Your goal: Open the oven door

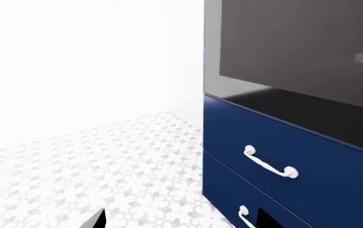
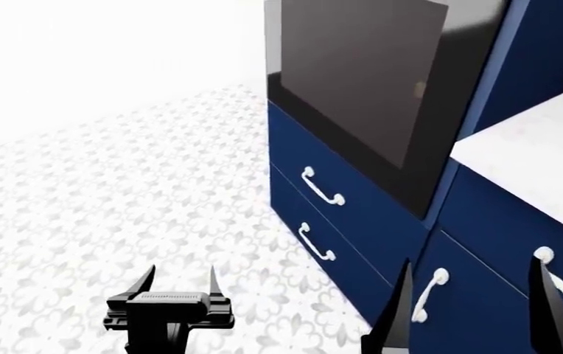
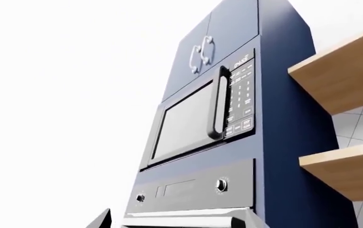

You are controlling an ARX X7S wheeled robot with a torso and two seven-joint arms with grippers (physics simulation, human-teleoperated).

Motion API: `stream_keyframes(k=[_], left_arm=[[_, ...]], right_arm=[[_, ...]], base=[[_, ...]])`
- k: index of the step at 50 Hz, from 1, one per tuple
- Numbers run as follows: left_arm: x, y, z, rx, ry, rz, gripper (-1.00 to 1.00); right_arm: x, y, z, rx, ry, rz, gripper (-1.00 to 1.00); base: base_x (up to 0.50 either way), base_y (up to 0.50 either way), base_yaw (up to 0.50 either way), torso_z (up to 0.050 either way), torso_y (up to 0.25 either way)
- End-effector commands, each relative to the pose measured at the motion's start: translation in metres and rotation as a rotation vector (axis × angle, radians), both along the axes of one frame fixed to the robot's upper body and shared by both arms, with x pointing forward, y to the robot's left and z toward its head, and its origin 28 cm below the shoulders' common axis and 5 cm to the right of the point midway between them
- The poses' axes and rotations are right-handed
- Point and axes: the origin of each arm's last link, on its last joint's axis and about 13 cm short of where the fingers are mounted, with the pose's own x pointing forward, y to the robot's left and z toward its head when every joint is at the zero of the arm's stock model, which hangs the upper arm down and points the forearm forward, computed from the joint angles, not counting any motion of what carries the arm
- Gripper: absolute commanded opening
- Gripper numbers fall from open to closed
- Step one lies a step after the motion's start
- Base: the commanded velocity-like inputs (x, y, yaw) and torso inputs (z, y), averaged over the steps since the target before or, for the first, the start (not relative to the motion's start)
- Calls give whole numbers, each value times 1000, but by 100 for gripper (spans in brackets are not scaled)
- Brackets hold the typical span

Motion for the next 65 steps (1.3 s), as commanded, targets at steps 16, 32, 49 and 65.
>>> stream_keyframes(k=[16, 32, 49, 65], left_arm=[[1, 0, 0, 0, 0, 1, 100], [1, 0, 1, 1, -1, 1, 100], [0, 0, 0, 0, 1, 1, 100], [0, 0, 0, 0, 1, 1, 100]], right_arm=[[0, 0, -1, -1, 1, 0, 100], [1, 0, 0, 3, 2, 0, 100], [0, 0, 0, 1, 3, 2, 100], [0, 0, 0, -1, 2, 1, 100]], base=[[168, 70, 0, 0, 0], [190, 59, 0, 0, 0], [226, 42, 0, 0, 0], [238, 62, 0, 0, 0]])
